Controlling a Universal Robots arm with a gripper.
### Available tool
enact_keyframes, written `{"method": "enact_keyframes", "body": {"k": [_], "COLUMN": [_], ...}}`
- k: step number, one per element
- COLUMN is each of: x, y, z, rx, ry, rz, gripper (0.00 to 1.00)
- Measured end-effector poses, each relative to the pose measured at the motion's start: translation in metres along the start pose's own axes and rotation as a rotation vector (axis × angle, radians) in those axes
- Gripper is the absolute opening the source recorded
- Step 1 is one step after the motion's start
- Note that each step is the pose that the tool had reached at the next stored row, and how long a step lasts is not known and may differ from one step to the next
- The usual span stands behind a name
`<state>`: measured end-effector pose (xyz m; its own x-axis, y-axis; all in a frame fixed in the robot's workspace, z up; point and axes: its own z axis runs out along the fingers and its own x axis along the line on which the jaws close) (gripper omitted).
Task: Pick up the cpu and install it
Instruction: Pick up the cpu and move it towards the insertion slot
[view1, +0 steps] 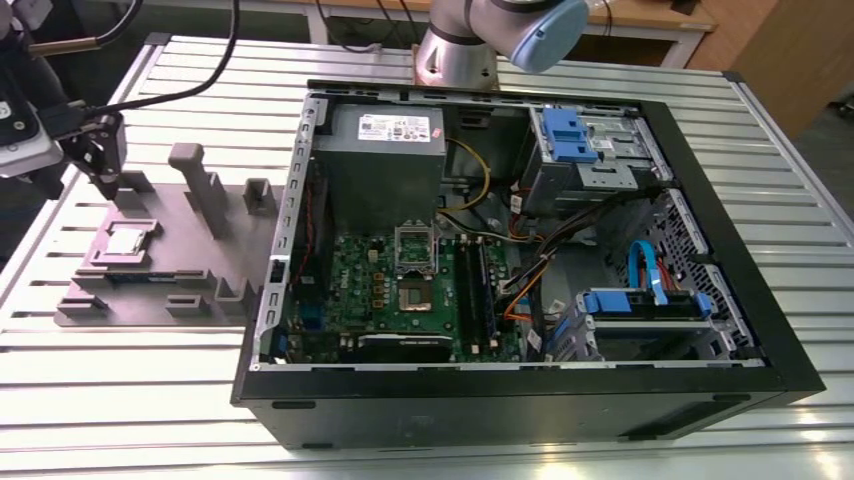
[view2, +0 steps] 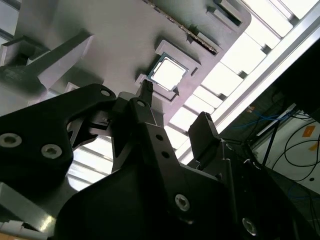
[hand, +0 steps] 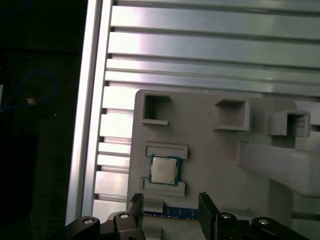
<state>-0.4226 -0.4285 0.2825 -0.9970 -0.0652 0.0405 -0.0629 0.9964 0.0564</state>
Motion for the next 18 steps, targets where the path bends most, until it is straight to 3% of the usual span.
{"method": "enact_keyframes", "body": {"k": [8, 9, 18], "x": [-0.0004, -0.0004, -0.0009], "y": [-0.0012, -0.0013, -0.0018], "z": [0.0105, 0.0117, 0.0215], "rx": [0.0, 0.0, 0.0], "ry": [0.0, 0.0, 0.0], "rz": [0.0, 0.0, 0.0], "gripper": [0.57, 0.63, 0.63]}}
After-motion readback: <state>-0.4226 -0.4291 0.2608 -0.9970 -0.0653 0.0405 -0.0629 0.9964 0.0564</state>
